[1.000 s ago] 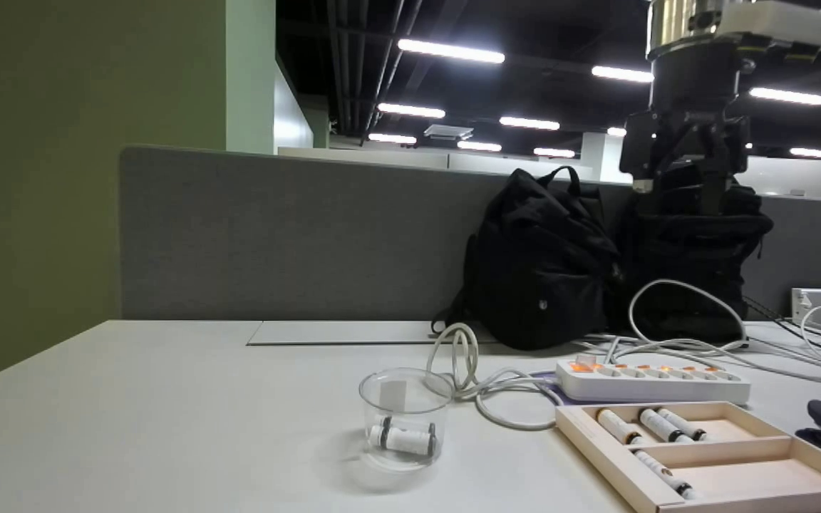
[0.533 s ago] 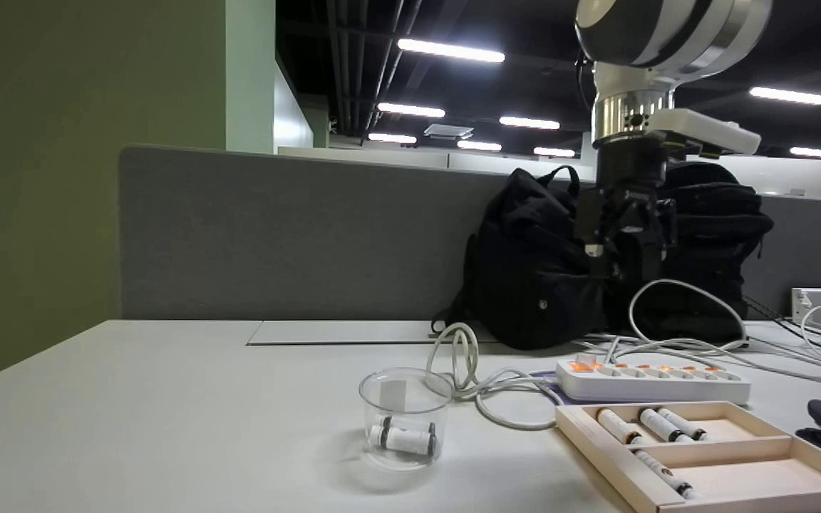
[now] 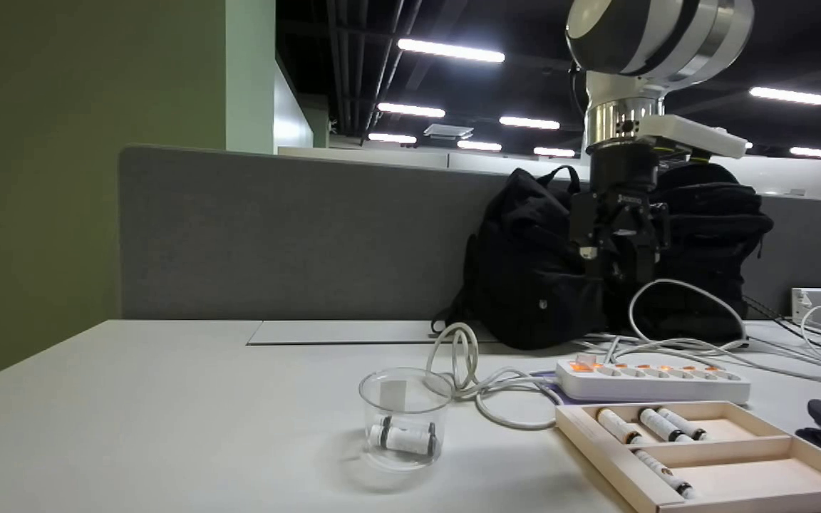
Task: Pick up the object in the tray and put it in the bowl.
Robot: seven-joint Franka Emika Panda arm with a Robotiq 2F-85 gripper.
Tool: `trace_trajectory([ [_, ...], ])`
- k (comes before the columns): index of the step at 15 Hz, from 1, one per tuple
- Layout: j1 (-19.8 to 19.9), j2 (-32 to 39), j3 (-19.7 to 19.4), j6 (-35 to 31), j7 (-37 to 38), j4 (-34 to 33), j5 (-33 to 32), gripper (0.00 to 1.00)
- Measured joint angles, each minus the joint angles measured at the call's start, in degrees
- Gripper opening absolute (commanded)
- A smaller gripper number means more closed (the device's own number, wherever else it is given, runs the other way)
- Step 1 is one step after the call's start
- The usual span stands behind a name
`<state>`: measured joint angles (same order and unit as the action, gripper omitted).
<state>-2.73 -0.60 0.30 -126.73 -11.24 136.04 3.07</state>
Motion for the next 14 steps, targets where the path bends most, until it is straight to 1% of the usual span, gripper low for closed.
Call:
trace_trajectory([
  [10,0.01,0.25,0.05,-0.05,-0.18,0.0,0.0,1.0],
  [12,0.14,1.44,0.05,-1.55,-0.83,0.0,0.17,1.0],
  [14,0.57,3.97,0.02,-4.46,-1.67,-0.12,0.19,1.0],
])
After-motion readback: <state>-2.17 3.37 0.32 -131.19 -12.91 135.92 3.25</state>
